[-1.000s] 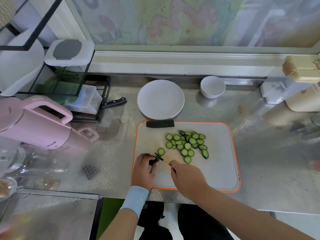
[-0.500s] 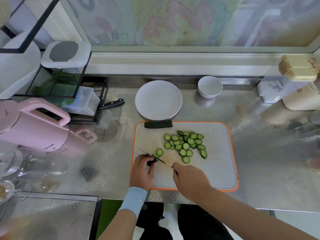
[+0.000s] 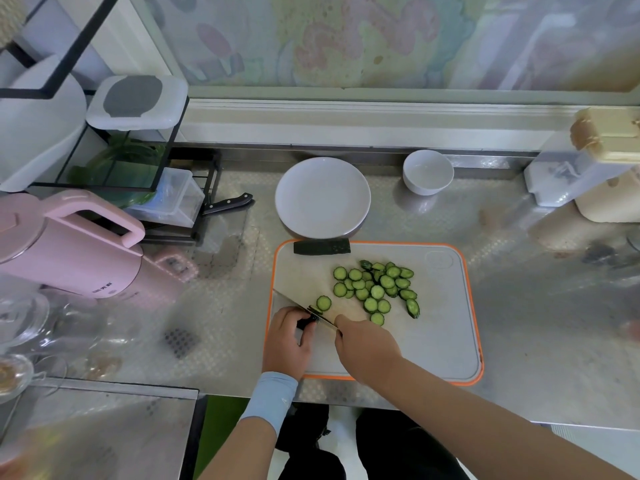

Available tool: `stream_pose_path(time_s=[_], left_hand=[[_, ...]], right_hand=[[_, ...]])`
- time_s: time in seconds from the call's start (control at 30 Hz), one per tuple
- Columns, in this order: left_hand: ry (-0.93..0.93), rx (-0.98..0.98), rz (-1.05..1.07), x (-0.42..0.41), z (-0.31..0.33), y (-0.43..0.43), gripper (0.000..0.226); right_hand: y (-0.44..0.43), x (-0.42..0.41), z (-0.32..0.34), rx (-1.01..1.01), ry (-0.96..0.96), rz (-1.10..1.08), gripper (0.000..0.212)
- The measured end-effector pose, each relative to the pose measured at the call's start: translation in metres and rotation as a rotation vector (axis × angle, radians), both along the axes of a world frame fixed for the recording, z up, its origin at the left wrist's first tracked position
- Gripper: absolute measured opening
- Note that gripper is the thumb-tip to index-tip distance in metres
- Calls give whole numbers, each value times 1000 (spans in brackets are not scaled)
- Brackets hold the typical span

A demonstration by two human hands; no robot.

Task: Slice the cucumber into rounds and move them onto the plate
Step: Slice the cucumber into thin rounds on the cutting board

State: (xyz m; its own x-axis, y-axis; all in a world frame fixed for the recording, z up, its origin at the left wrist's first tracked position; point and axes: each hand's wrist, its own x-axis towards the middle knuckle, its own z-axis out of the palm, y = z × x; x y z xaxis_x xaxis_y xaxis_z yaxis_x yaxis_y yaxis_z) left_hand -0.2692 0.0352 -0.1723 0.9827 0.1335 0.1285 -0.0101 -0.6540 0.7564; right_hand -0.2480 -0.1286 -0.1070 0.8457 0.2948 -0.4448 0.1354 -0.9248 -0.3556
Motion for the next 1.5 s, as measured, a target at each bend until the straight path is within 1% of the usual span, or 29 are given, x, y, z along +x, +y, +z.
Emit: stream_pose_path(time_s=[0.13, 0.27, 0.33, 0.53, 0.87, 1.2, 1.5], left_hand=[[-12, 11, -11, -1, -1, 1, 11], [-51, 46, -45, -3, 0, 2, 19], [-47, 53, -47, -4, 0, 3, 19], [-4, 26, -29, -5, -3, 5, 16], [-24, 16, -31, -5, -3, 7, 17], [-17, -4, -19, -5, -4, 8, 19], [-25, -13, -1, -5, -6, 7, 20]], right_hand=[[0, -1, -7, -1, -19, 1, 16], [-1, -1, -6, 13, -13, 2, 14], [-2, 0, -4, 23, -6, 0, 16], [-9, -6, 6, 41, -20, -18, 20], [-22, -24, 21, 39, -80, -2, 25], [-21, -26, 25, 24, -54, -18, 22], [-14, -7, 21, -15, 6, -6, 18]])
